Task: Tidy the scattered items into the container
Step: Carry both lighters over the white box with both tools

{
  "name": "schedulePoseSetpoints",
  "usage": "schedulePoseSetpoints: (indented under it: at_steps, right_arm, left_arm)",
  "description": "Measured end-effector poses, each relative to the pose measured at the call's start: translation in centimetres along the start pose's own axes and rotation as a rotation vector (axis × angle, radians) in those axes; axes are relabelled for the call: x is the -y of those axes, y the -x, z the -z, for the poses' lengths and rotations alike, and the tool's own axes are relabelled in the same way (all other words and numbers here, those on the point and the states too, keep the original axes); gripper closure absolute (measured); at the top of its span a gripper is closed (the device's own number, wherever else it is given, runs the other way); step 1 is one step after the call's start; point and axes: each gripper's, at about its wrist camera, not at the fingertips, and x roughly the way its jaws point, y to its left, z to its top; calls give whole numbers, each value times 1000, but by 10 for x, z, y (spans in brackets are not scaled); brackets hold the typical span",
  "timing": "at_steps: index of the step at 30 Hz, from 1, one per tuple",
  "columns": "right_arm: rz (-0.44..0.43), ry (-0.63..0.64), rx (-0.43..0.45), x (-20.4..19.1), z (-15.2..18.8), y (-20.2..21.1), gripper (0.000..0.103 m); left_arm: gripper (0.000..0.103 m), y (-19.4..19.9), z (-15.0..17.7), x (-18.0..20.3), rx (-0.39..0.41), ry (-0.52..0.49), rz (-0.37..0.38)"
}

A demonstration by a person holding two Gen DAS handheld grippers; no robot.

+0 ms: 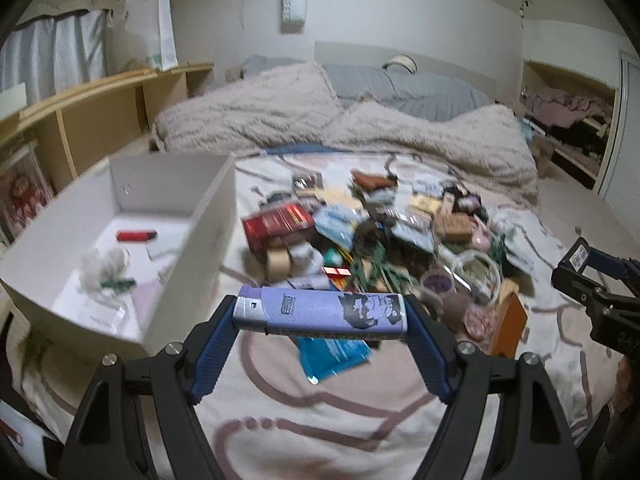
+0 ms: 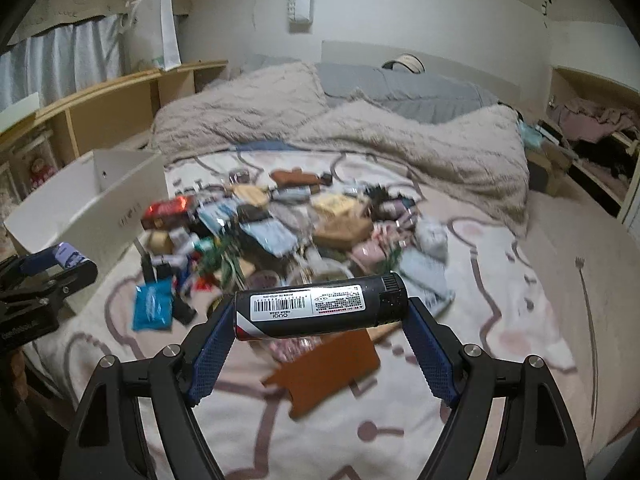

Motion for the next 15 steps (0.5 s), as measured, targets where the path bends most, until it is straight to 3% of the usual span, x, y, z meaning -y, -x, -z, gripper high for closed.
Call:
schedulePoseSetpoints:
  at_steps: [15]
  right_arm:
    - [-40,128,127,-44,-82,7,20]
  left_arm:
    - [23,24,-60,-69,114,10,-79]
